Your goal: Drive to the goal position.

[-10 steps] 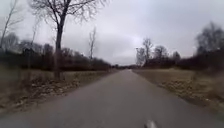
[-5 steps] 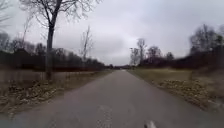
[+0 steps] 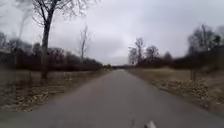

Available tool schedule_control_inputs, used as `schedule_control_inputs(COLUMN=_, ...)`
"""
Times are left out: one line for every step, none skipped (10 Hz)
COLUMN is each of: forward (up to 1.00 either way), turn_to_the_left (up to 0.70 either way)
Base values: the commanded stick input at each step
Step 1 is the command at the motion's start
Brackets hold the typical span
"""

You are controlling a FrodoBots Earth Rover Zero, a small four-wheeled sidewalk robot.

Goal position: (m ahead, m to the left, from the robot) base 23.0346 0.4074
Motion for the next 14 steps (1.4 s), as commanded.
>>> schedule_control_inputs(forward=0.95, turn_to_the_left=-0.38)
schedule_control_inputs(forward=0.95, turn_to_the_left=-0.38)
schedule_control_inputs(forward=0.95, turn_to_the_left=-0.38)
schedule_control_inputs(forward=0.94, turn_to_the_left=-0.37)
schedule_control_inputs(forward=0.94, turn_to_the_left=-0.37)
schedule_control_inputs(forward=0.94, turn_to_the_left=-0.37)
schedule_control_inputs(forward=0.94, turn_to_the_left=-0.37)
schedule_control_inputs(forward=0.94, turn_to_the_left=-0.35)
schedule_control_inputs(forward=0.94, turn_to_the_left=-0.29)
schedule_control_inputs(forward=0.94, turn_to_the_left=-0.19)
schedule_control_inputs(forward=0.94, turn_to_the_left=-0.07)
schedule_control_inputs(forward=0.94, turn_to_the_left=0.0)
schedule_control_inputs(forward=0.94, turn_to_the_left=0.0)
schedule_control_inputs(forward=0.94, turn_to_the_left=0.0)
